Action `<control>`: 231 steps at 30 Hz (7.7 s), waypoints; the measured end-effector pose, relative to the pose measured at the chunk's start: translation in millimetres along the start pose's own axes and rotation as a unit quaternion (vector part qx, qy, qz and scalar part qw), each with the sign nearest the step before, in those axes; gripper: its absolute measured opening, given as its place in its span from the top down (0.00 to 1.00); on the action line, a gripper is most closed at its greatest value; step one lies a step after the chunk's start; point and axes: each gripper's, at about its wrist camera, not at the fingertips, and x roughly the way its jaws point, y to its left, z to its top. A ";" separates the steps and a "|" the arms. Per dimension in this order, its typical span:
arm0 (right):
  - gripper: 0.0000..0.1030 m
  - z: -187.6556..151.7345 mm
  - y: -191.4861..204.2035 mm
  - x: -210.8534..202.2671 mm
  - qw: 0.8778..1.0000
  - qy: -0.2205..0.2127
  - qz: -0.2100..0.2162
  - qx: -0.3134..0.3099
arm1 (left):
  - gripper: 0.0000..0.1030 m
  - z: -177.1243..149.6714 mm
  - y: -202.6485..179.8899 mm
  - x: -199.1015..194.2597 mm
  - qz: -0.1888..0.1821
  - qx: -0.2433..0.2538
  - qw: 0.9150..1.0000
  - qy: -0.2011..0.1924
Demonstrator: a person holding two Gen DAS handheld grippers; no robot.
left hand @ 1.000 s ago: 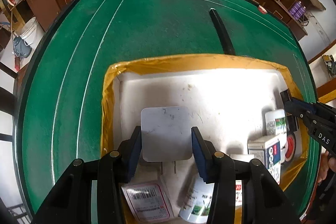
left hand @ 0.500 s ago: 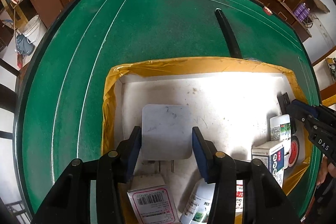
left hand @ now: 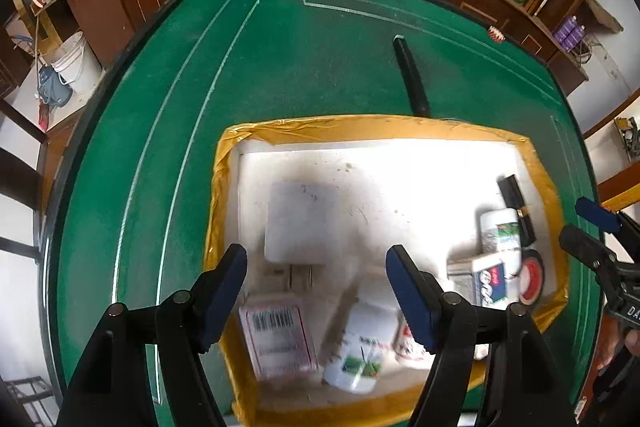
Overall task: Organize rigid objects
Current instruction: 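Lower and release the plug from the left tool while the right tool releases the tube, then withdraw both open tools from the tray toward the remaining items, then grasp the black tape roll with the left tool while the right tool grasps the white PAINT marker, then carry the tape roll in the left tool and the marker in the right tool over the tray, then lower and release the tape roll from the left tool while the right tool releases the marker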
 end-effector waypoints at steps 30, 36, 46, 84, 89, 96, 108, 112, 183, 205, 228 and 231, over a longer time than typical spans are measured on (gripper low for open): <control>0.15 -152.0 -10.7 -40.5 0.994 0.072 0.078 0.022 | 0.24 -188.4 -6.4 -53.5 0.050 -0.018 0.998 0.024; 0.15 -159.9 -12.4 -37.5 0.993 0.080 0.086 0.027 | 0.24 -201.3 -21.0 -55.1 -0.010 -0.042 0.999 0.010; 0.28 -161.0 43.9 -31.7 0.986 0.095 0.111 -0.080 | 0.24 -167.0 -33.9 -42.3 0.070 -0.002 0.998 0.006; 0.84 -181.3 30.0 -20.1 0.988 0.109 0.034 -0.103 | 0.38 -205.4 -97.5 -40.5 -0.101 0.061 0.992 0.048; 0.83 -180.7 31.2 -20.4 0.988 0.103 0.032 -0.107 | 0.38 -217.6 -90.7 -32.2 -0.090 0.058 0.992 0.066; 0.86 -175.5 33.9 -17.2 0.988 0.099 0.022 -0.116 | 0.33 -215.9 -95.5 -23.4 -0.060 0.074 0.994 0.060; 0.87 -175.5 30.9 -18.9 0.990 0.092 0.027 -0.100 | 0.39 -214.3 -103.2 -25.5 -0.066 0.070 0.994 0.049; 0.87 -171.6 29.1 -27.0 0.992 0.084 0.038 -0.091 | 0.39 -207.9 -99.3 -32.9 -0.079 0.054 0.995 0.041; 0.87 -23.1 3.1 5.0 0.996 0.088 0.014 0.024 | 0.39 -18.1 -72.9 -23.6 -0.053 0.066 0.996 0.005; 0.87 -14.3 22.7 34.1 0.994 0.108 0.020 0.009 | 0.39 13.5 -60.6 34.7 -0.064 0.015 0.997 0.036; 0.86 -12.5 18.3 44.2 0.994 0.101 0.021 0.022 | 0.38 16.8 -48.2 45.9 -0.034 0.030 0.998 0.037; 0.86 -13.1 17.3 42.5 0.995 0.097 0.023 0.025 | 0.39 14.5 -46.6 44.5 -0.036 0.025 0.998 0.039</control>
